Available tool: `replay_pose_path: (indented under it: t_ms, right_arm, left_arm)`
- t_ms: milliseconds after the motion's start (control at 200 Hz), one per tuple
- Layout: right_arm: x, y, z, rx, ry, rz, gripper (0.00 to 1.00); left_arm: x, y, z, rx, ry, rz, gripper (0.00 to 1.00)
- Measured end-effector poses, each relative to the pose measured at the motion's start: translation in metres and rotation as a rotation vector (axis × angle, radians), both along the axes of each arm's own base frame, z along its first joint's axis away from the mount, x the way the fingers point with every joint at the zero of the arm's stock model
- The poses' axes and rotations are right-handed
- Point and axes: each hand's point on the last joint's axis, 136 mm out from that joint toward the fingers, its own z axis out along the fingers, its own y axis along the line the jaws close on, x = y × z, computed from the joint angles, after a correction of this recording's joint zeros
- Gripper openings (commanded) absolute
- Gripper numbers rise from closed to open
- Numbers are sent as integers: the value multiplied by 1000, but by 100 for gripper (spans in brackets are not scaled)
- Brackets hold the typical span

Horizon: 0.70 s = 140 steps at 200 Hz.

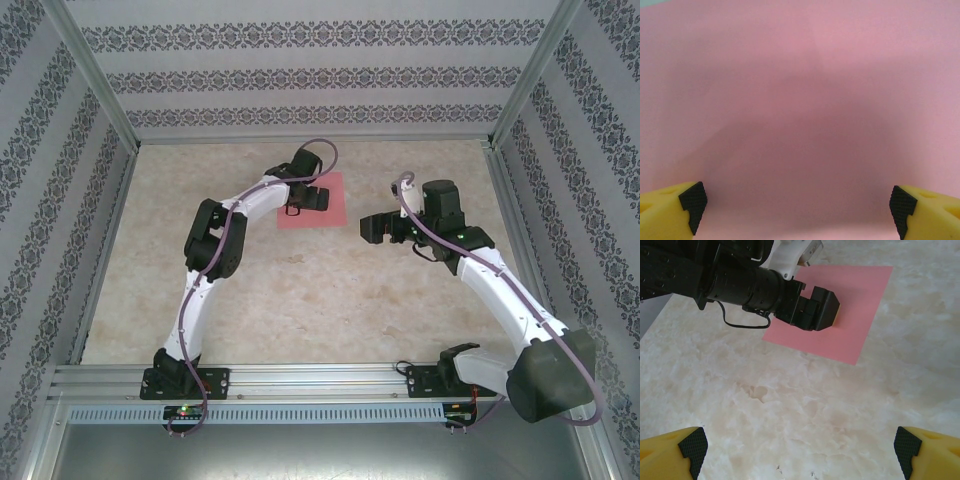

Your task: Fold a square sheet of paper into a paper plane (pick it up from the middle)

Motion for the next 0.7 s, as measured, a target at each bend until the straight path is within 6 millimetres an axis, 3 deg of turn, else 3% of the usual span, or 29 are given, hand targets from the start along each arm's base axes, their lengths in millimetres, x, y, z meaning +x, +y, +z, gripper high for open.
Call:
replay_pose_path:
  t_ms: [385,699]
  right_arm:
    - [7,-14,0,0,-3,-45,98]
    - [8,-34,-4,-6,5,-102,98]
  left_arm:
    - [-9,-1,-5,41,10,-31,97]
    - [-78,-7,-7,75,66,-95,98]
